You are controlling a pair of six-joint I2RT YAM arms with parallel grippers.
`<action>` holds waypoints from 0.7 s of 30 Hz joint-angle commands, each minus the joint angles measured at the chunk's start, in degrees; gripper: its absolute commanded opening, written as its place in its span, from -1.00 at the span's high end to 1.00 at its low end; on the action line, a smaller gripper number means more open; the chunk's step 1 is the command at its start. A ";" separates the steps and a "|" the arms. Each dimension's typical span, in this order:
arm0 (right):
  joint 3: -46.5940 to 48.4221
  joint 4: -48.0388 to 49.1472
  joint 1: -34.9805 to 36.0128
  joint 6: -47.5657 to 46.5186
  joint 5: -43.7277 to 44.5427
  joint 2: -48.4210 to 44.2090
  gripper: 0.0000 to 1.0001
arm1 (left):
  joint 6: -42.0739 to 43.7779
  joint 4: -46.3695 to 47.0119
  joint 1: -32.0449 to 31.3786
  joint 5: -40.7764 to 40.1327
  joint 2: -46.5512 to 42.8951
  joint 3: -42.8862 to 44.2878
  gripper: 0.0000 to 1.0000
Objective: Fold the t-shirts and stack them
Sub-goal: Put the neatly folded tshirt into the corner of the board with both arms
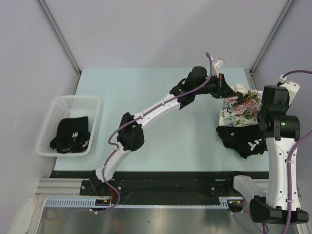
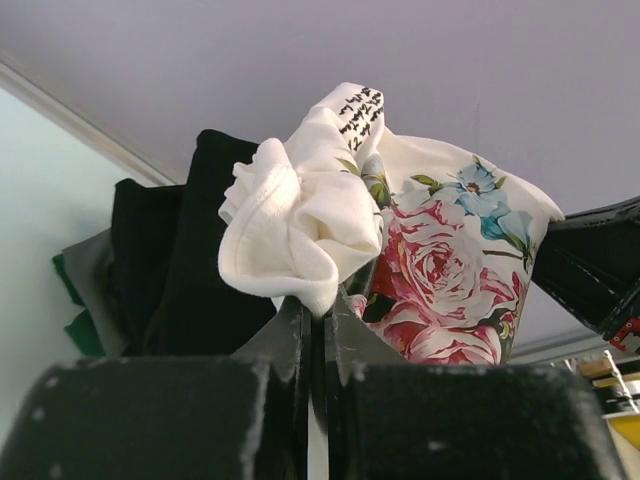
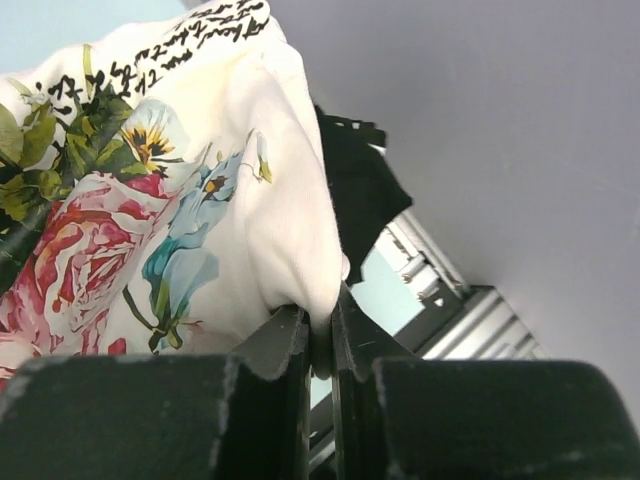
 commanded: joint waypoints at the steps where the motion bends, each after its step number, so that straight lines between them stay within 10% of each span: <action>1: -1.34 6.43 -0.38 -3.16 9.58 -1.14 1.00 | -4.26 9.65 -0.51 2.16 2.43 2.76 1.00; 21: -13.46 14.79 -3.90 -9.40 18.74 -5.62 1.00 | -6.90 14.23 -2.00 4.09 5.94 2.59 1.00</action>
